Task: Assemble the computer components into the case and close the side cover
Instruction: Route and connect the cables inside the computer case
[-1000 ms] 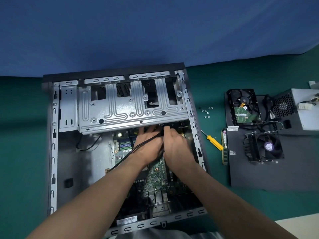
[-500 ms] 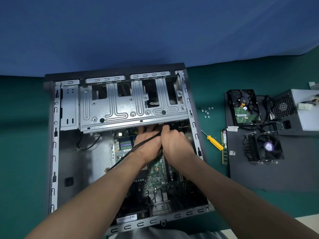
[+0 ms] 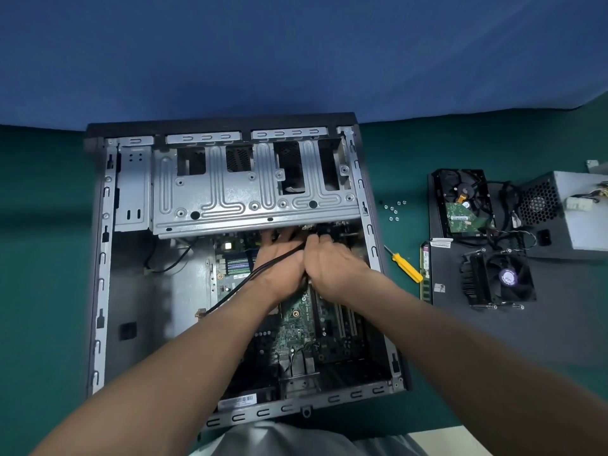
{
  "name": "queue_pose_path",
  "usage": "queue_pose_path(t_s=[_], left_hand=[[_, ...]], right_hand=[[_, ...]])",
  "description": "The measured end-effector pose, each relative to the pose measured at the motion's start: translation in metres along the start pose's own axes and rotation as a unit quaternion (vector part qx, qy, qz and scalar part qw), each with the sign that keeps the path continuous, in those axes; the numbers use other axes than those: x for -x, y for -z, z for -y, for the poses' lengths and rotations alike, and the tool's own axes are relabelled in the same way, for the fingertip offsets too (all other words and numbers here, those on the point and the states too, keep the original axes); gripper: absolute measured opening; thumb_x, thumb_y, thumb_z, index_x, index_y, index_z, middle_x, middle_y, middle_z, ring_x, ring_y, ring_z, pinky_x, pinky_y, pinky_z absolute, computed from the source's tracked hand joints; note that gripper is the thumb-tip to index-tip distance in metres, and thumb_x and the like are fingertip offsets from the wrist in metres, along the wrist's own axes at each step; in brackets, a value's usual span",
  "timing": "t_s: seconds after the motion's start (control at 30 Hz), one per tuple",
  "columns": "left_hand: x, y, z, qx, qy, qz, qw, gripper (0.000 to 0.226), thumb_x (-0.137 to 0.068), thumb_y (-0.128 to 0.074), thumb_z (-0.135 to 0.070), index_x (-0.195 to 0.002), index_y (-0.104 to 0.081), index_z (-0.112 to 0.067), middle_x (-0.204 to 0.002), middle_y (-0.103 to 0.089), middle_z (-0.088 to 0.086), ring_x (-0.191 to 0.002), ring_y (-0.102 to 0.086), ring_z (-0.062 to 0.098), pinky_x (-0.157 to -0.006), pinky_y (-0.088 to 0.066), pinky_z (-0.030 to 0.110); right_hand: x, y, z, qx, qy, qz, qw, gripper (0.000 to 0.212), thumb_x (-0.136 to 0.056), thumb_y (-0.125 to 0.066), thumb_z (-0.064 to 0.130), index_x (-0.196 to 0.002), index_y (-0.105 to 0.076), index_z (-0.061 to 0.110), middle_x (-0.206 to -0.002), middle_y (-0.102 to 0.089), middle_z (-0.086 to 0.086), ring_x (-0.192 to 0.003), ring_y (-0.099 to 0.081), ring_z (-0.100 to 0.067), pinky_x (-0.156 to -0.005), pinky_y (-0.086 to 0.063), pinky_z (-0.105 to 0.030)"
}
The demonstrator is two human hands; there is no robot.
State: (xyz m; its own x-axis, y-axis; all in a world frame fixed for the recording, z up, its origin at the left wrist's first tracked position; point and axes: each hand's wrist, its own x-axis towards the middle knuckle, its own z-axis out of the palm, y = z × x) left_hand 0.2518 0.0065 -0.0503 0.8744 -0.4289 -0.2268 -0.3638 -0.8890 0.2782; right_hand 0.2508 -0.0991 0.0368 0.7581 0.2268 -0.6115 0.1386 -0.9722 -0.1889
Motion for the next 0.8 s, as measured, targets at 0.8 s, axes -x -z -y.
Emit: queue_pose_path(t_s=[0.8], left_hand=[[0.069,-0.001,0.018,-0.083,0.104,0.185,0.974,0.068,-0.101,-0.019,-0.053,-0.155,0.008,-0.02,-0.162,0.01,-0.005,-0.146,0.02,0.017,-0.106,0.027,0.051]], right_hand=[[-0.024,-0.001,-0.008,0.168,0.078,-0.095,0.978,0.031,-0.092,-0.041,0.013,-0.064,-0.03,0.016,-0.061,-0.037,-0.003,-0.068,-0.049,-0.028,-0.066,-0.04,-0.038]])
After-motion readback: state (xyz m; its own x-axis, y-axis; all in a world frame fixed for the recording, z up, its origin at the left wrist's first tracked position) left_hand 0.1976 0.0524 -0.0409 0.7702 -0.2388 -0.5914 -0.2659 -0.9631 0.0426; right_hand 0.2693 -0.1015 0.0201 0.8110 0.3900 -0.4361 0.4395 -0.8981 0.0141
